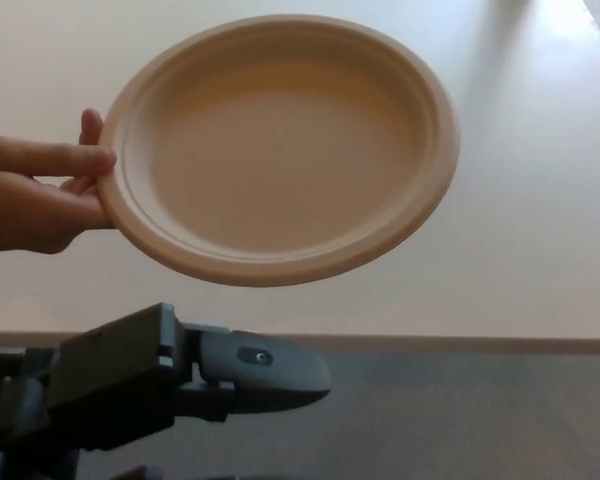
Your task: A person passes a plate to the robot and the robot grabs it with its left hand and places it at the centre of the table infront of it
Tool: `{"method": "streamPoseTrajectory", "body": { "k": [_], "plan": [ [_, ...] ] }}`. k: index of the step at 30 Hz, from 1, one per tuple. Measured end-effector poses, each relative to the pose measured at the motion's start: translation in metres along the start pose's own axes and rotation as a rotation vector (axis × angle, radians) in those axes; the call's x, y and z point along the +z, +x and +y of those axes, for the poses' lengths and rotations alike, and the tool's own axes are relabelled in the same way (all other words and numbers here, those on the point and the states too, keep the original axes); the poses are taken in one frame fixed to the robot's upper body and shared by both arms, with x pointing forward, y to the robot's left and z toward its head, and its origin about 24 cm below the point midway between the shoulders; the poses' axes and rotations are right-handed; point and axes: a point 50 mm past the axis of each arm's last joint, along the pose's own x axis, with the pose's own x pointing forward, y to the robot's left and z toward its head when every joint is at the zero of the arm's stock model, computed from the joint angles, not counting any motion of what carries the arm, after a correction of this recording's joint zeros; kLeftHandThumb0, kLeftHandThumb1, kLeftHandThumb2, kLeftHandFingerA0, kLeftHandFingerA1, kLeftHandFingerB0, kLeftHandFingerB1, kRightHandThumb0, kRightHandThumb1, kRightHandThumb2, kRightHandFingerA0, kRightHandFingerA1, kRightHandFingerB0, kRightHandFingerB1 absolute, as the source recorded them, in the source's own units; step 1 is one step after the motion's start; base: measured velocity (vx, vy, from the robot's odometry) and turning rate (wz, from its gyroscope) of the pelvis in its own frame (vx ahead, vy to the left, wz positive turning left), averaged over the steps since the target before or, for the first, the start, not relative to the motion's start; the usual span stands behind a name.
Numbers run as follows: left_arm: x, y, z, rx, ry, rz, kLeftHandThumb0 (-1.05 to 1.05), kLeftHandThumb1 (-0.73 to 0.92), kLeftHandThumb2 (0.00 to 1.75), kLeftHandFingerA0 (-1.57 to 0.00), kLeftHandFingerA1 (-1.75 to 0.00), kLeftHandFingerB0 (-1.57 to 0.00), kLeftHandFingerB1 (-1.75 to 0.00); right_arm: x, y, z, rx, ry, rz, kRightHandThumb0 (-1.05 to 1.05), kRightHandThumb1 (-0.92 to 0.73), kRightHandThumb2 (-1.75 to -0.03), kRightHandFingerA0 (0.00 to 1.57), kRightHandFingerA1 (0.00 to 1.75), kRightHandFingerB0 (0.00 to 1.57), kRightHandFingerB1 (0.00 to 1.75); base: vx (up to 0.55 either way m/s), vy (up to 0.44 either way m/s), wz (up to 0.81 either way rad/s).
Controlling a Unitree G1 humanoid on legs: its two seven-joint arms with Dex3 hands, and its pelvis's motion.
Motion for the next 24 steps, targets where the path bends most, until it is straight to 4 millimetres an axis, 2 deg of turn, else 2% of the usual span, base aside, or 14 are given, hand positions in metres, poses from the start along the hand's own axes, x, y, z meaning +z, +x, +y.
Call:
{"method": "streamPoseTrajectory", "body": {
  "k": [1, 4, 5, 6, 9, 10, 11, 12, 13, 17, 18, 19, 21, 24],
  "plan": [
    [0.002, 0.004, 0.0, 0.01, -0.023, -0.034, -0.42, 0.59, 0.59, -0.74, -0.7, -0.34, -0.35, -0.001, 0.0, 0.0, 0.004, -0.002, 0.003, -0.66, -0.72, -0.62, 0.2, 0.52, 0.18, 0.38, 0.0, 0.0, 0.0],
    [0.003, 0.012, 0.0, 0.021, -0.055, -0.067, -0.42, 0.54, 0.57, -0.94, -0.82, -0.37, -0.34, -0.001, 0.0, 0.0, 0.008, -0.004, 0.004, -0.65, -0.72, -0.61, 0.2, 0.52, 0.18, 0.38, 0.0, 0.0, 0.0],
    [0.002, 0.014, 0.001, 0.022, -0.042, -0.068, -0.44, 0.53, 0.57, -0.49, -0.38, -0.22, -0.29, -0.001, 0.0, 0.0, 0.009, -0.004, 0.005, -0.64, -0.73, -0.62, 0.2, 0.53, 0.18, 0.4, 0.0, 0.0, 0.0],
    [0.001, 0.016, 0.002, 0.022, -0.014, -0.075, -0.56, 0.53, 0.56, -0.26, -0.32, -0.31, -0.32, -0.001, 0.0, 0.0, 0.011, -0.005, 0.005, -0.65, -0.73, -0.62, 0.2, 0.52, 0.18, 0.39, 0.0, 0.0, 0.0],
    [-0.004, 0.021, 0.006, -0.008, 0.109, -0.095, -0.7, 0.48, 0.78, -0.08, -0.39, -0.19, -0.43, 0.0, 0.0, 0.0, 0.016, -0.008, 0.002, -0.65, -0.73, -0.62, 0.2, 0.52, 0.18, 0.39, 0.0, 0.0, 0.0],
    [-0.006, 0.022, 0.007, -0.024, 0.153, -0.102, -0.35, 0.29, 0.88, 0.0, -0.5, -0.02, -0.49, 0.0, 0.0, 0.0, 0.018, -0.009, 0.002, -0.65, -0.73, -0.62, 0.21, 0.53, 0.19, 0.39, 0.0, 0.0, 0.0],
    [-0.008, 0.024, 0.008, -0.036, 0.187, -0.104, -0.35, 0.29, 0.88, 0.0, -0.5, -0.02, -0.49, 0.0, 0.0, 0.0, 0.019, -0.01, 0.002, -0.65, -0.73, -0.62, 0.21, 0.53, 0.19, 0.39, 0.0, 0.0, 0.0],
    [-0.01, 0.025, 0.009, -0.05, 0.218, -0.103, -0.66, 0.55, 0.57, -0.16, -0.34, -0.16, -0.35, 0.0, 0.0, 0.0, 0.02, -0.012, 0.002, -0.65, -0.73, -0.61, 0.2, 0.53, 0.19, 0.39, 0.0, 0.0, 0.0],
    [-0.012, 0.026, 0.009, -0.061, 0.243, -0.098, -0.35, 0.27, 0.87, 0.0, -0.5, -0.02, -0.49, 0.0, 0.0, 0.0, 0.021, -0.013, 0.001, -0.64, -0.73, -0.62, 0.2, 0.52, 0.18, 0.39, 0.0, 0.0, 0.0],
    [-0.023, 0.028, 0.008, -0.1, 0.313, -0.071, -0.36, 0.25, 0.86, 0.0, -0.5, 0.0, -0.49, 0.001, 0.0, 0.0, 0.023, -0.014, -0.001, -0.65, -0.72, -0.61, 0.17, 0.53, 0.17, 0.4, 0.0, 0.0, 0.0],
    [-0.026, 0.028, 0.007, -0.11, 0.329, -0.061, -0.73, 0.45, 0.81, -0.08, -0.27, -0.06, -0.39, 0.001, 0.0, 0.0, 0.023, -0.014, -0.002, -0.68, -0.73, -0.62, 0.19, 0.54, 0.19, 0.41, 0.0, 0.0, 0.0],
    [-0.03, 0.029, 0.007, -0.121, 0.345, -0.051, -0.37, 0.19, 0.84, 0.0, -0.5, 0.0, -0.49, 0.001, 0.0, 0.0, 0.024, -0.014, -0.002, -0.65, -0.72, -0.61, 0.19, 0.54, 0.19, 0.42, 0.0, 0.0, 0.0],
    [-0.038, 0.029, 0.005, -0.147, 0.374, -0.018, -0.74, 0.46, 0.84, -0.06, -0.36, 0.0, -0.41, 0.001, 0.0, 0.0, 0.027, -0.015, -0.002, -0.65, -0.73, -0.61, 0.16, 0.52, 0.19, 0.39, 0.0, 0.0, 0.0],
    [-0.052, 0.027, 0.003, -0.184, 0.409, 0.04, -0.67, 0.41, 0.85, 0.0, -0.33, -0.09, -0.47, 0.002, 0.0, 0.0, 0.032, -0.015, -0.003, -0.65, -0.73, -0.62, 0.16, 0.51, 0.2, 0.39, 0.0, 0.0, 0.0]
  ]
}}
